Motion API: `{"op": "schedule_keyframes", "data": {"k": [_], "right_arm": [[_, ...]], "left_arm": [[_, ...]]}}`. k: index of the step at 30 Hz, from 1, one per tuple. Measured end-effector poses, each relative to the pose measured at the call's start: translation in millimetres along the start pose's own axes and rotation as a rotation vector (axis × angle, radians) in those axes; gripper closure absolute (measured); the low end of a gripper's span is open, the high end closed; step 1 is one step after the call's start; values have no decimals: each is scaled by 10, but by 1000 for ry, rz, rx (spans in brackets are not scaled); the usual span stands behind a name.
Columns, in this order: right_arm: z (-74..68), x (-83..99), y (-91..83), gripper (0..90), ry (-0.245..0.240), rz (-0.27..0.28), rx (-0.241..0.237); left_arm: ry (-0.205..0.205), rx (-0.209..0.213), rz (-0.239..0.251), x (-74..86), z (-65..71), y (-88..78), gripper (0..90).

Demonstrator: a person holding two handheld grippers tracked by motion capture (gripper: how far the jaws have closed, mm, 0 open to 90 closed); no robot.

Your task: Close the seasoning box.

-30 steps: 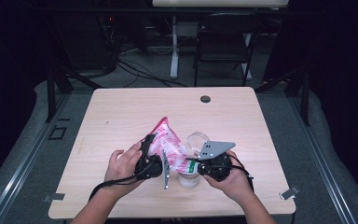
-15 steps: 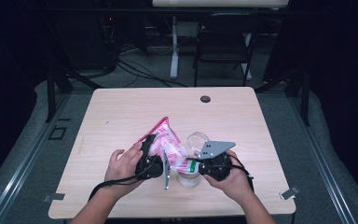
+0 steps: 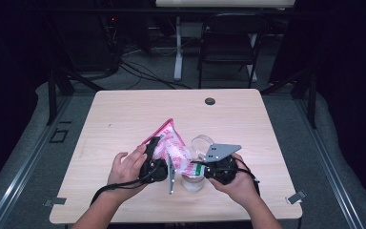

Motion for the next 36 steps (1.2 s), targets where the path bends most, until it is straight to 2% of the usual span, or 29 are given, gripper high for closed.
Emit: {"op": "schedule_keyframes", "data": {"k": [36], "right_arm": [[4, 27, 64, 900, -2, -33, -1]], "left_arm": [[31, -34, 4, -21, -48, -24, 630]]}}
Point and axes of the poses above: each handheld gripper's, and its own axes: y roughly forward along the jaws, x roughly out of its underside, z roughly to its right, the point moved 3 cm from there along y, roughly forward along the jaws, and after that the axes turned 13 degrees about -z, right-handed, at the moved point
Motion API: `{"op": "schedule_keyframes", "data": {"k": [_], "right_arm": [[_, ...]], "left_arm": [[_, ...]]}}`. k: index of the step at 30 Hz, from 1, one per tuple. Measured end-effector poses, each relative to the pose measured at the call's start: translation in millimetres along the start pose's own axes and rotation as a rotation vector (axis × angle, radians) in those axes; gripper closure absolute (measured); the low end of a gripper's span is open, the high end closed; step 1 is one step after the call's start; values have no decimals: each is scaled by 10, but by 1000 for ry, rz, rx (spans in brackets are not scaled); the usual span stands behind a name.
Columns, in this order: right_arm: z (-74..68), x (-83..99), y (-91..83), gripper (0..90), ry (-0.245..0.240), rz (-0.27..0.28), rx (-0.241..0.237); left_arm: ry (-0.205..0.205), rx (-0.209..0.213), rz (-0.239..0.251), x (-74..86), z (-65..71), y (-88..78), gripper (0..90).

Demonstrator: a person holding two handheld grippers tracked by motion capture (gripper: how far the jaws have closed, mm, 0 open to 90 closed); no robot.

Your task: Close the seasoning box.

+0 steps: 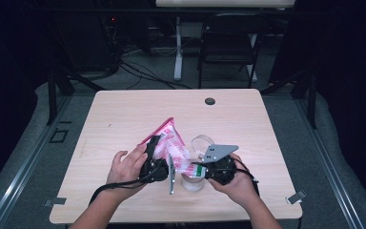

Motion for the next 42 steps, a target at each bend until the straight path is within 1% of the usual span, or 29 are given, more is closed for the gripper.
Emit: {"op": "schedule_keyframes", "data": {"k": [5, 6, 8, 13, 14, 19, 20, 33, 34, 42], "right_arm": [[3, 5, 9, 900, -3, -5, -2], [4, 7, 12, 900, -2, -6, -4], [3, 8, 17, 900, -5, -10, -3], [1, 9, 17, 900, -8, -15, 1], [1, 10, 20, 900, -7, -14, -5], [3, 13, 22, 900, -4, -13, -5], [3, 14, 21, 900, -4, -13, -6], [6, 17, 23, 900, -3, -13, -10], [6, 17, 21, 900, -3, -14, -10], [11, 19, 20, 900, -3, -12, -11]], "left_arm": [[4, -8, 5, -10, -8, -2, 630], [7, -14, 13, -15, -13, 1, 630], [7, -8, 2, -14, -19, -8, 631], [7, -8, 2, -16, -20, -9, 632], [9, -8, 3, -17, -19, -8, 632], [4, -7, 2, -21, -21, -7, 632], [9, -13, 6, -25, -29, -9, 632], [15, -17, 13, -35, -43, -7, 633], [13, -12, 6, -33, -43, -11, 633], [17, -20, 8, -42, -48, -15, 634]]}}
Point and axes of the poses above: each handheld gripper's, and its own axes: y roughly forward along the jaws, x roughly out of its underside, z roughly to its right, the point moved 3 cm from there along y, roughly forward along the jaws, and after that the axes turned 13 degrees about -z, right-handed, at the moved point
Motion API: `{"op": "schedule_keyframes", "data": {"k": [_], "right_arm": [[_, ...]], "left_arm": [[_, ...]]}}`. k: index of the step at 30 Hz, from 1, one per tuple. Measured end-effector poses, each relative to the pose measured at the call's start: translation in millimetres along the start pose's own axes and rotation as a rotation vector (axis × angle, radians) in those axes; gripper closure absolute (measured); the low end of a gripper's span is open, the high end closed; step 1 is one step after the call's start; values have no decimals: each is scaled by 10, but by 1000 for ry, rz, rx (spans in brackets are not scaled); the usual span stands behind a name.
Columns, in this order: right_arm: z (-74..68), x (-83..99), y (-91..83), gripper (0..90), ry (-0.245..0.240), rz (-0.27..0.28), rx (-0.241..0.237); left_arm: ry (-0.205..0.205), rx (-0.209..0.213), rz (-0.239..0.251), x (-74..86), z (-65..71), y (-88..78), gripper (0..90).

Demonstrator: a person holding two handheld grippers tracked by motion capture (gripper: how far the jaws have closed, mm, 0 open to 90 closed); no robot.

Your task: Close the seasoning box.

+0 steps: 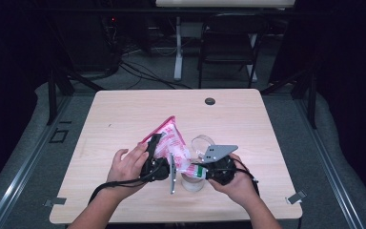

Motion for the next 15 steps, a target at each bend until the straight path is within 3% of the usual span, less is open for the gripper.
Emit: {"op": "schedule_keyframes", "data": {"k": [15], "right_arm": [[6, 1, -6, 900, 2, 6, -1]], "left_arm": [[24, -9, 5, -19, -27, -11, 634]]}}
Point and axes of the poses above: each handheld gripper's, and its own axes: y roughly forward along the jaws, x roughly out of its underside, z roughly to its right, the point moved 3 cm from there along y, roughly forward along the jaws, and after that the axes turned 13 degrees about -z, right-handed, at the moved point
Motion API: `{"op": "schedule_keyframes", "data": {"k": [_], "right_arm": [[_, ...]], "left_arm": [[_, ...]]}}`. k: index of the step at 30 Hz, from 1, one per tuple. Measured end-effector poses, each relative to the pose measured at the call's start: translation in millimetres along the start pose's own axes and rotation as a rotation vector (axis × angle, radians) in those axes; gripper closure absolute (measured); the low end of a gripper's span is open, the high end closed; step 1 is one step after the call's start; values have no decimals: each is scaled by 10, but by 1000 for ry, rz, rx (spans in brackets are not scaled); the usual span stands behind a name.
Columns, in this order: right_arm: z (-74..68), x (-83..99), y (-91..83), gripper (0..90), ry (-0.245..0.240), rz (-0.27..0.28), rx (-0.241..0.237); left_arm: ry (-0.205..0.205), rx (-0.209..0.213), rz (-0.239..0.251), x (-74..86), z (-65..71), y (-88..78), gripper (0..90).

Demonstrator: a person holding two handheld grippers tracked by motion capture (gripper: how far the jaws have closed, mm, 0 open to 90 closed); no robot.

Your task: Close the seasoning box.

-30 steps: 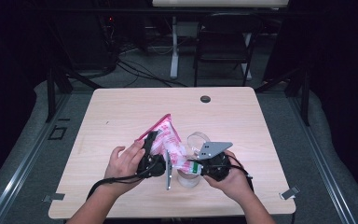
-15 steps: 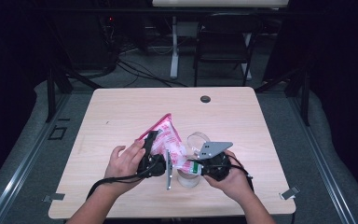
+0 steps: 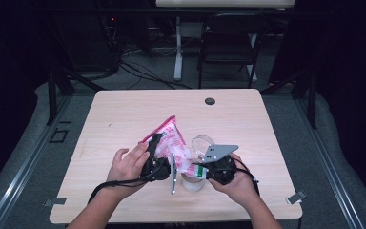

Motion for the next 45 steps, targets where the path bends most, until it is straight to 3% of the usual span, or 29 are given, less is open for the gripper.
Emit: {"op": "schedule_keyframes", "data": {"k": [21, 45], "right_arm": [[0, -1, -3, 900, 1, 4, 3], [18, 12, 2, 900, 6, 4, -4]], "left_arm": [[61, -10, -4, -13, -11, -20, 637], [74, -24, -1, -47, -16, -35, 640]]}}
Point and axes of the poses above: each handheld gripper's, and its own axes: y roughly forward along the jaws, x roughly out of its underside, z roughly to its right, the point moved 3 cm from there along y, roughly forward along the jaws, and after that the axes turned 13 degrees about -z, right-handed, at the moved point
